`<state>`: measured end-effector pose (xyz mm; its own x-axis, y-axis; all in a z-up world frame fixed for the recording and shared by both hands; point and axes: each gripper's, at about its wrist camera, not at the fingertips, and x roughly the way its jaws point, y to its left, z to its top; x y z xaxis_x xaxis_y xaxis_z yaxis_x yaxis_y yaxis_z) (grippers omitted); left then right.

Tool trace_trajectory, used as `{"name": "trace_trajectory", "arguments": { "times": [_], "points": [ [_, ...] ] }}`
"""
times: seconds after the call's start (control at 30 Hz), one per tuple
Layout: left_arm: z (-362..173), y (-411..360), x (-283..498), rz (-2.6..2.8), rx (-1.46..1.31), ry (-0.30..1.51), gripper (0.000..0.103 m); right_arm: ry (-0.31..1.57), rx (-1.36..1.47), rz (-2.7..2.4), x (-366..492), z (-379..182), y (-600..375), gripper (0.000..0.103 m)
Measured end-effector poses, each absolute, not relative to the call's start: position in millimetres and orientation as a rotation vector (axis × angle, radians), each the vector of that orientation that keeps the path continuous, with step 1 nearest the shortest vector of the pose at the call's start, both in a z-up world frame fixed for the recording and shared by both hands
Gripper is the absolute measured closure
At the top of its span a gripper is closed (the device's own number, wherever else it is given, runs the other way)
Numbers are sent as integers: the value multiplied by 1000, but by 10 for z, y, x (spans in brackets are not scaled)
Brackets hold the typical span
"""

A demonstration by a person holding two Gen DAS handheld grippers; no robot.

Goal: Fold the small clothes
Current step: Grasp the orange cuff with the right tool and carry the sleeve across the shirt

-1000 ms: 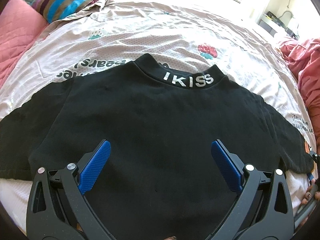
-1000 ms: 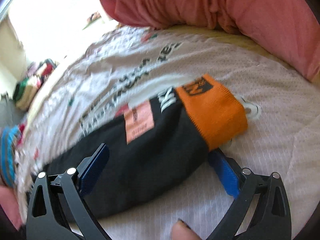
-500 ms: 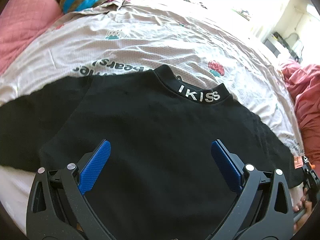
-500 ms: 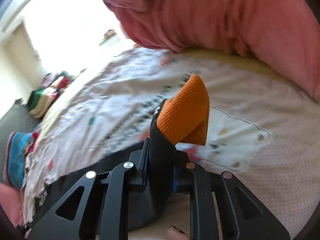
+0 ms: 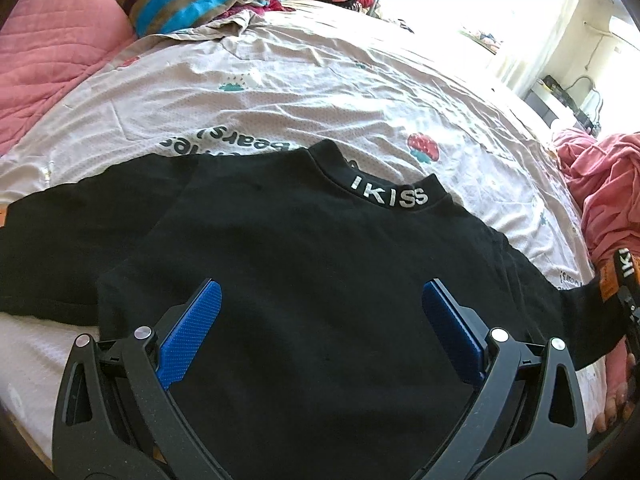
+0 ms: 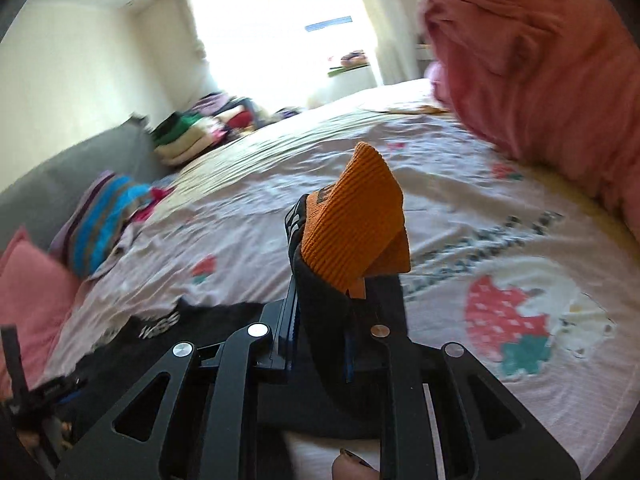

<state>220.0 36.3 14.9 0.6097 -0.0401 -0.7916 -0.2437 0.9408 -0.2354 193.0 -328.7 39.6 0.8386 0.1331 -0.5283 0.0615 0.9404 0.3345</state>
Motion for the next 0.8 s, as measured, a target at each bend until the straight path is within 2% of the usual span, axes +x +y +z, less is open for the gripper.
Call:
{"name": "trace_trajectory", "arguments": {
  "times": [0.8],
  "points": [
    [149, 737, 2006, 28, -483, 861, 9, 704, 63, 336, 1998, 188, -1368, 87]
  ]
}}
